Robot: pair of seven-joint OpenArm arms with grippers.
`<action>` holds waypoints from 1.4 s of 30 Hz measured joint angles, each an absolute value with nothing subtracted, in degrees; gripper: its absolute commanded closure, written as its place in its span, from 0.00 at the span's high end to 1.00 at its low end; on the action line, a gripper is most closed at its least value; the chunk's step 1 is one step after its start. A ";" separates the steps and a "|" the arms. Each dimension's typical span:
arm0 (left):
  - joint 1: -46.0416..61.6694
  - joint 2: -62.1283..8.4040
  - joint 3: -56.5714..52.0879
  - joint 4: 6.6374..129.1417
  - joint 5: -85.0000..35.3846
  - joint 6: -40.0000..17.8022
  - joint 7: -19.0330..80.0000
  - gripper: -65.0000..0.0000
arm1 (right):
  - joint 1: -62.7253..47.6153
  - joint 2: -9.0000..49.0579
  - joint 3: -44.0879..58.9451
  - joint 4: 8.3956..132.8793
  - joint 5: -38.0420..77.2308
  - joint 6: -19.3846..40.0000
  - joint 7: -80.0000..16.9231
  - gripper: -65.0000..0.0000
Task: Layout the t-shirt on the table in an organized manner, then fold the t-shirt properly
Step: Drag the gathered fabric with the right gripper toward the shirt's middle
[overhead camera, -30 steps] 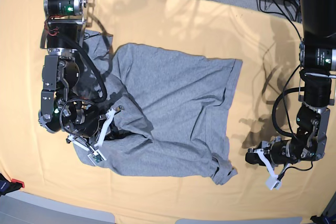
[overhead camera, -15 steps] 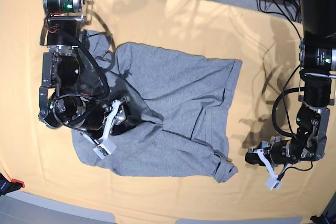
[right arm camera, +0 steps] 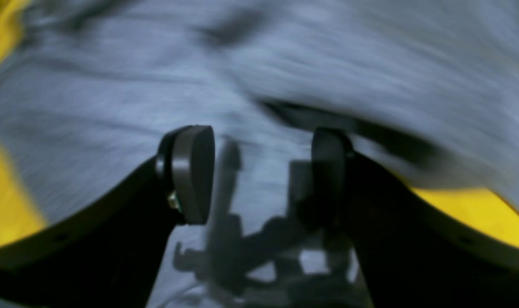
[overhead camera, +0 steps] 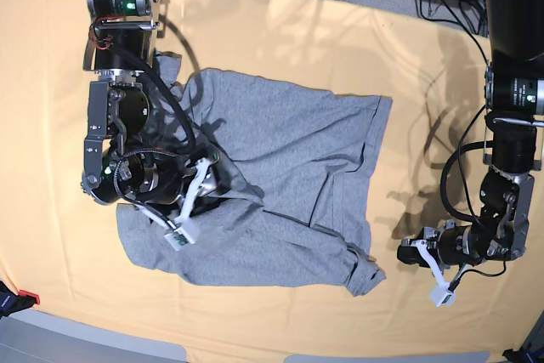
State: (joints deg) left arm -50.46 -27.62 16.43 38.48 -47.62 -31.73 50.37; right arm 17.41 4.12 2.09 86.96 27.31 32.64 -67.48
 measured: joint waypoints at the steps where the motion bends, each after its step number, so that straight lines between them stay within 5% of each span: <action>1: -50.46 -27.59 16.43 38.48 -47.62 -31.75 50.37 0.00 | 17.12 4.10 2.13 86.96 25.85 31.07 -66.92 0.58; 5: -50.43 -27.62 16.43 38.48 -47.62 -31.77 50.41 0.00 | 15.09 3.97 2.11 86.96 25.47 30.89 -66.85 0.48; 10: -50.43 -27.62 16.43 38.48 -47.64 -31.77 50.41 0.00 | 14.31 3.99 2.13 86.96 28.47 33.95 -68.86 0.00; 22: -50.43 -27.62 16.43 38.48 -47.66 -31.77 50.41 0.00 | 14.33 3.38 2.09 87.00 52.93 39.68 -79.88 0.00; 26: -50.43 -27.62 16.43 38.48 -47.64 -31.77 50.41 0.00 | 14.35 3.46 2.09 87.00 55.57 39.68 -80.31 0.38; 28: -50.43 -27.59 16.43 38.48 -47.64 -31.77 50.41 0.00 | 14.37 3.49 2.09 87.00 55.55 39.68 -80.36 0.45; 32: -50.41 -27.62 16.43 38.48 -47.64 -31.77 50.39 0.00 | 15.14 3.51 2.09 87.00 55.53 39.68 -80.42 0.36; 35: -50.33 -27.62 16.43 38.48 -47.64 -31.77 50.39 0.00 | 16.29 3.51 2.09 87.00 55.53 39.70 -80.58 0.00; 42: -50.33 -27.62 16.43 38.48 -47.64 -31.77 50.46 0.00 | 18.59 3.64 2.13 87.00 47.51 39.70 -80.53 0.00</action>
State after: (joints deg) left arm -50.33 -27.62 16.43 38.48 -47.64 -31.77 50.46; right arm 18.59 3.64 2.13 87.00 47.51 39.70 -80.53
